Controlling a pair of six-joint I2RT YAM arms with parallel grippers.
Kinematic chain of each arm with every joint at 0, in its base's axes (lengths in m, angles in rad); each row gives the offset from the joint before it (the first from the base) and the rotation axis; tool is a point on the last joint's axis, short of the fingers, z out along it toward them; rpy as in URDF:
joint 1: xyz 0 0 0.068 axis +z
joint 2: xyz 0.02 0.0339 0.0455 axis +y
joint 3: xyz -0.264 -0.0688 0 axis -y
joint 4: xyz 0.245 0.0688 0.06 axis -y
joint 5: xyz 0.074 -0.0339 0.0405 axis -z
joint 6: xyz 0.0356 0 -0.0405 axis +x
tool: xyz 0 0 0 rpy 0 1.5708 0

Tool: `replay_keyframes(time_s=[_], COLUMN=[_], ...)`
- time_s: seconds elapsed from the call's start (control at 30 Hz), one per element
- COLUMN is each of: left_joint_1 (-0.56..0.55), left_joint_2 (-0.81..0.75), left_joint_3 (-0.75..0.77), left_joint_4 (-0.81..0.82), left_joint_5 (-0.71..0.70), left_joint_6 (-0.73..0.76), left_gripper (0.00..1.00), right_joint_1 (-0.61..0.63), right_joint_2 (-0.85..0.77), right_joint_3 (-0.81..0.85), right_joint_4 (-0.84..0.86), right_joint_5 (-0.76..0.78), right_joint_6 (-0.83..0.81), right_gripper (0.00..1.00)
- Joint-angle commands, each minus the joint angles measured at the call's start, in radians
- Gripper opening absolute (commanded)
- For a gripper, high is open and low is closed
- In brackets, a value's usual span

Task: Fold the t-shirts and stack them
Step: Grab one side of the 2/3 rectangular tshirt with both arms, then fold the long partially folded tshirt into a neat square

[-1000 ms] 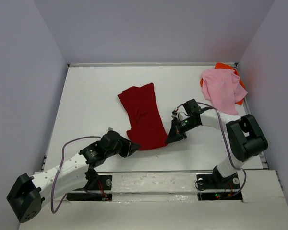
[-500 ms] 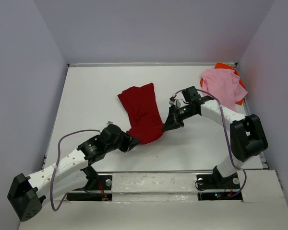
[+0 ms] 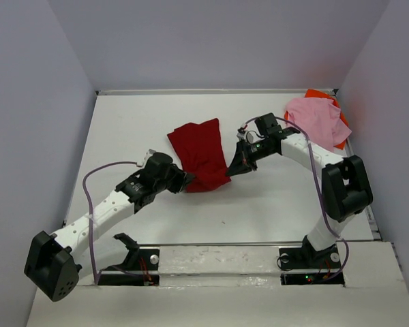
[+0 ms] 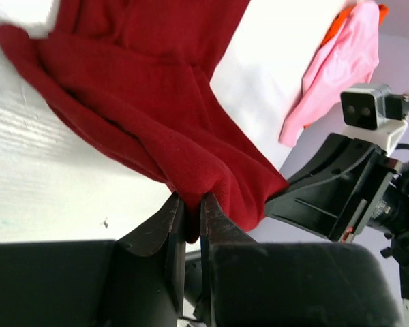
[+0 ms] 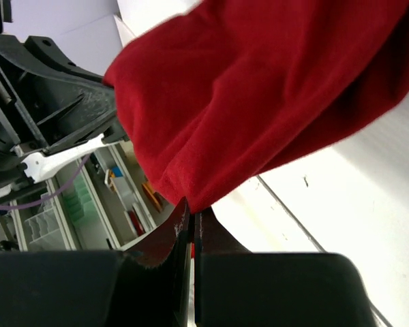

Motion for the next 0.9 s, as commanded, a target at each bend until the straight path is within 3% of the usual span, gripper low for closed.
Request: replay_keyframes(time_s=[0.0, 0.2, 0.47, 0.87], left_joint_1=[0.084, 0.213, 0.282, 0.366], left_joint_2=[0.012, 0.013, 0.12, 0.382], left_joint_3=[0.083, 0.083, 0.131, 0.379], left_joint_4=[0.014, 0.023, 0.072, 0.158], left_joint_5=[-0.006, 0.063, 0.101, 0.161], left_joint_6=[0.11, 0.189, 0.274, 0.412], left_gripper=[0.13, 0.13, 0.13, 0.13], right_joint_1=[0.009, 0.009, -0.002, -0.041], right_joint_2=[0.026, 0.12, 0.263, 0.355], right_joint_3=[0.105, 0.237, 0.415, 0.556], right_joint_4=[0.013, 0.011, 0.005, -0.038], right_joint_5=[0.005, 0.005, 0.004, 0.021], right_joint_6=[0.009, 0.012, 0.012, -0.008], right_gripper=[0.0, 0.0, 0.0, 0.0])
